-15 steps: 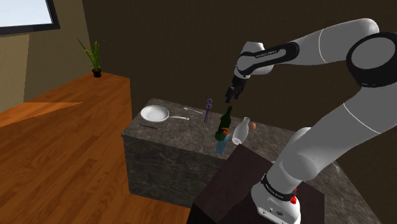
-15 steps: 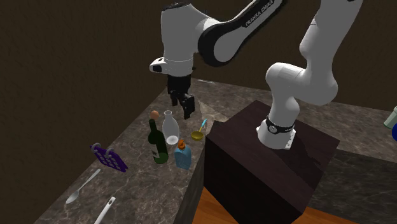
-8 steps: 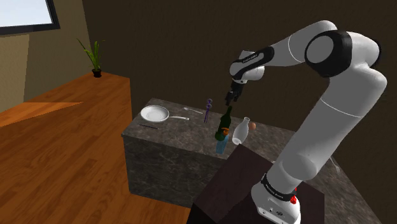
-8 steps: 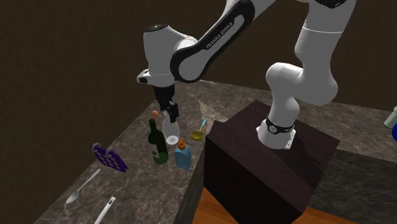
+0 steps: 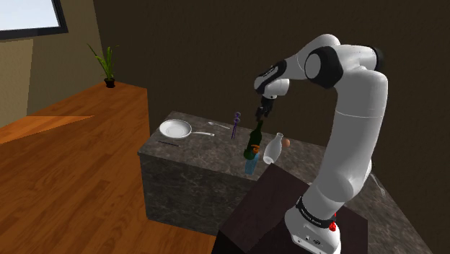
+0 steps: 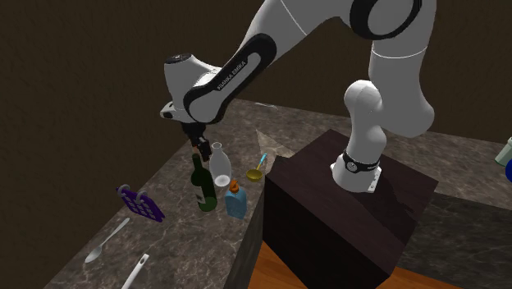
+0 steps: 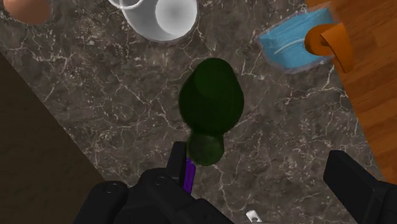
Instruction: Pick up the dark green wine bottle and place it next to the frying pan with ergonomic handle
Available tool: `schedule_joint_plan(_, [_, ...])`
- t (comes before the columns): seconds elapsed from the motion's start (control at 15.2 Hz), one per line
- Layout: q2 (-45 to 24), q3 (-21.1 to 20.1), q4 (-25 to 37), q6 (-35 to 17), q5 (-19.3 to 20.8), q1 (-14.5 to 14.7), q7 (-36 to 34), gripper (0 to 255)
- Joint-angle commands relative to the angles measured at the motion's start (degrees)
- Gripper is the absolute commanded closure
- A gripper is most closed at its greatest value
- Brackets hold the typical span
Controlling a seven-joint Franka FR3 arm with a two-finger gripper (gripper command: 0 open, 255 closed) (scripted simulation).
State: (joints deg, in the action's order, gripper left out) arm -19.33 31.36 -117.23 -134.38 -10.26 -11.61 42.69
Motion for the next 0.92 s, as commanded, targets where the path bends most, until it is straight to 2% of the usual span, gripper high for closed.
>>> schedule_joint_plan(0.0, [-4.65, -0.84, 3.97, 0.05, -2.20, -2.32, 2.54, 0])
schedule_joint_plan(0.07, [-6.64, -1.30, 5.81, 0.15, -2.97, -3.40, 3.43, 0])
schedule_joint_plan(0.53, [-10.47, -3.06, 5.51, -3.70, -5.39, -4.94, 4.99, 0])
schedule_joint_plan(0.86, [-10.80, -3.21, 5.52, -4.00, -5.59, -5.08, 5.11, 0])
